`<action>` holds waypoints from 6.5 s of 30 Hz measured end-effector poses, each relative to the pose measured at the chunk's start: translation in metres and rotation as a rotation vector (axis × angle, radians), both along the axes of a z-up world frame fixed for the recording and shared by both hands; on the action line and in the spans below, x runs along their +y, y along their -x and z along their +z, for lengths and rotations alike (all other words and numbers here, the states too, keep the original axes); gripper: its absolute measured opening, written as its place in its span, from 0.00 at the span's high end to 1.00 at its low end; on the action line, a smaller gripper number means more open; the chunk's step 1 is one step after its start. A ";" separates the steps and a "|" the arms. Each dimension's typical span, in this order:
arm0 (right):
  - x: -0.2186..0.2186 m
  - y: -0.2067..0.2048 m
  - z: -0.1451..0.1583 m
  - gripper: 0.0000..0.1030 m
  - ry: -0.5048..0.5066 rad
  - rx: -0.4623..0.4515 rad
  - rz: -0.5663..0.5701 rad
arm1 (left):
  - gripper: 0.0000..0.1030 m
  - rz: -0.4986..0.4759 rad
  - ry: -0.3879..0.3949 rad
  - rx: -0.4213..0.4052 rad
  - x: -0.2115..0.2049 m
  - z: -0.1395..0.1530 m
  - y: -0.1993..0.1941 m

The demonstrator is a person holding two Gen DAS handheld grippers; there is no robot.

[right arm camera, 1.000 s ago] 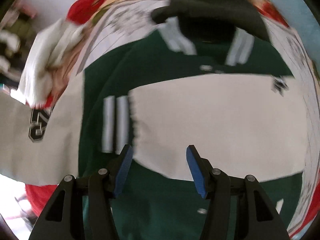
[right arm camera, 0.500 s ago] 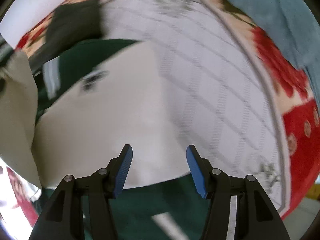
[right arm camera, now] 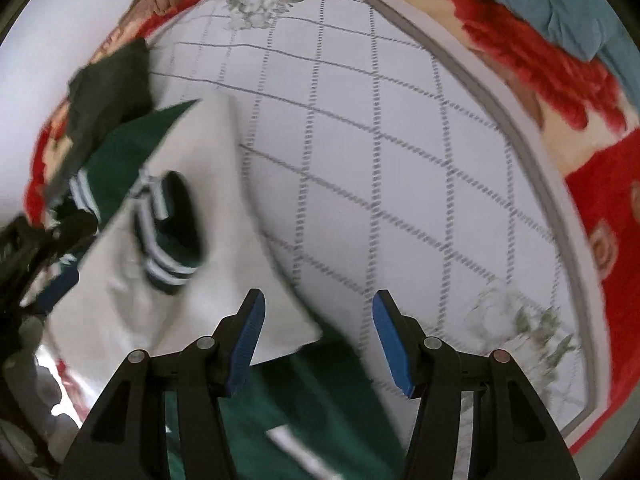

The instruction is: Fold large clothes

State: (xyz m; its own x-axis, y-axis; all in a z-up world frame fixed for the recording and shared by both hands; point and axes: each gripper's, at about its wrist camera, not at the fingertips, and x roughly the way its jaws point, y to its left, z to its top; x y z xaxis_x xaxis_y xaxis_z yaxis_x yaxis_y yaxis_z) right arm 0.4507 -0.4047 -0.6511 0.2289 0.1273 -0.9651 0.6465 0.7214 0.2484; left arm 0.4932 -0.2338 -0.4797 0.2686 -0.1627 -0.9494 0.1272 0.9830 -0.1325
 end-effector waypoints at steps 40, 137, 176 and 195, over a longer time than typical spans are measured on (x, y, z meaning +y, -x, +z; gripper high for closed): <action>0.259 0.094 -0.019 0.65 -0.389 0.252 0.287 | 0.15 0.056 -0.443 0.265 0.223 -0.067 0.228; -0.027 0.051 -0.031 0.69 -0.347 0.181 0.311 | 0.00 0.384 -0.418 0.231 0.037 -0.084 0.169; 0.099 0.179 -0.063 0.67 -0.219 0.453 0.429 | 0.00 0.312 -0.378 0.352 0.082 -0.098 0.333; -0.072 0.119 0.024 0.35 0.140 0.096 0.323 | 0.00 0.316 -0.718 0.098 -0.057 0.006 0.351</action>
State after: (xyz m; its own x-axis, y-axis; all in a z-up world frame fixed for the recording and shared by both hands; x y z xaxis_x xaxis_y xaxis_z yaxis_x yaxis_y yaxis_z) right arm 0.3315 -0.4771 -0.6269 0.1056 0.0433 -0.9935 0.3954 0.9148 0.0819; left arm 0.1425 -0.2906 -0.4742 0.1099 0.5688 -0.8151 -0.1514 0.8201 0.5518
